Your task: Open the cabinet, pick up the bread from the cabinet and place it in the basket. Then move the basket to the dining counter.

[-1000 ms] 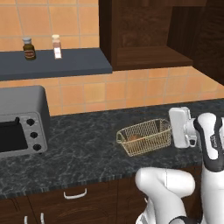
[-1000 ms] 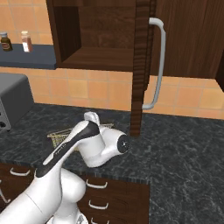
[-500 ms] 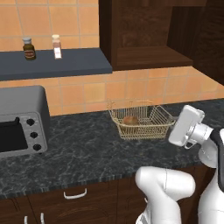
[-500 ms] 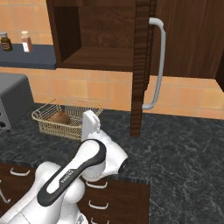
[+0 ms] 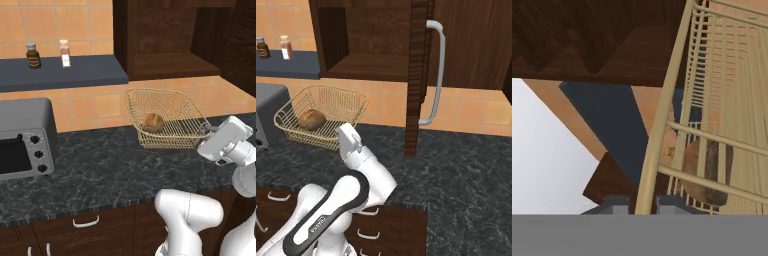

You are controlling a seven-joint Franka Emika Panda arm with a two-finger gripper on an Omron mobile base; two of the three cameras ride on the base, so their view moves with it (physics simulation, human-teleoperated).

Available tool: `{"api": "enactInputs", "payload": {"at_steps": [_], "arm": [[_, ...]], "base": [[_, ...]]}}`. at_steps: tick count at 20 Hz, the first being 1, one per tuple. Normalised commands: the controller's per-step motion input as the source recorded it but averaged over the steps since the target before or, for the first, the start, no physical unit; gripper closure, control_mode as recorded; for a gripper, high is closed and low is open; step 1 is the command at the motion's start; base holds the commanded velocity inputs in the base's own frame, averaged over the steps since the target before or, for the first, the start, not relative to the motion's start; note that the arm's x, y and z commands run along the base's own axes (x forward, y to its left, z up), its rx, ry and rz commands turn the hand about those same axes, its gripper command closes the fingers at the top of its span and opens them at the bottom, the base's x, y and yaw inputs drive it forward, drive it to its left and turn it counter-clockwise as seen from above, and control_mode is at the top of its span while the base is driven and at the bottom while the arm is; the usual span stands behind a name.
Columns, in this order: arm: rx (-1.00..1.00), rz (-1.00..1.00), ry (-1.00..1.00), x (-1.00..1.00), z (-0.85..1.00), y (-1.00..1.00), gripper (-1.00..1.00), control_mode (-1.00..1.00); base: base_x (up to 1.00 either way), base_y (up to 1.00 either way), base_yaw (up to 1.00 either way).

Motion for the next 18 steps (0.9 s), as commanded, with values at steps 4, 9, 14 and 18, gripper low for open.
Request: {"api": "enactInputs", "payload": {"at_steps": [4,9,14,18], "arm": [[-0.09,-0.17,0.02,-0.39,0.37,-0.09,1.0,-1.0],[0.0,-0.11,-0.07,-0.41,0.29,-0.03,1.0,-1.0],[0.0,-0.04,-0.04,-0.12,0.02,0.08,1.0,-1.0],[0.0,0.0,-0.03,-0.08,0.0,0.11,1.0,1.0]], "base": [[0.0,0.0,0.0],[0.0,0.0,0.0],[0.0,0.0,0.0],[-0.49,0.38,0.0]]}}
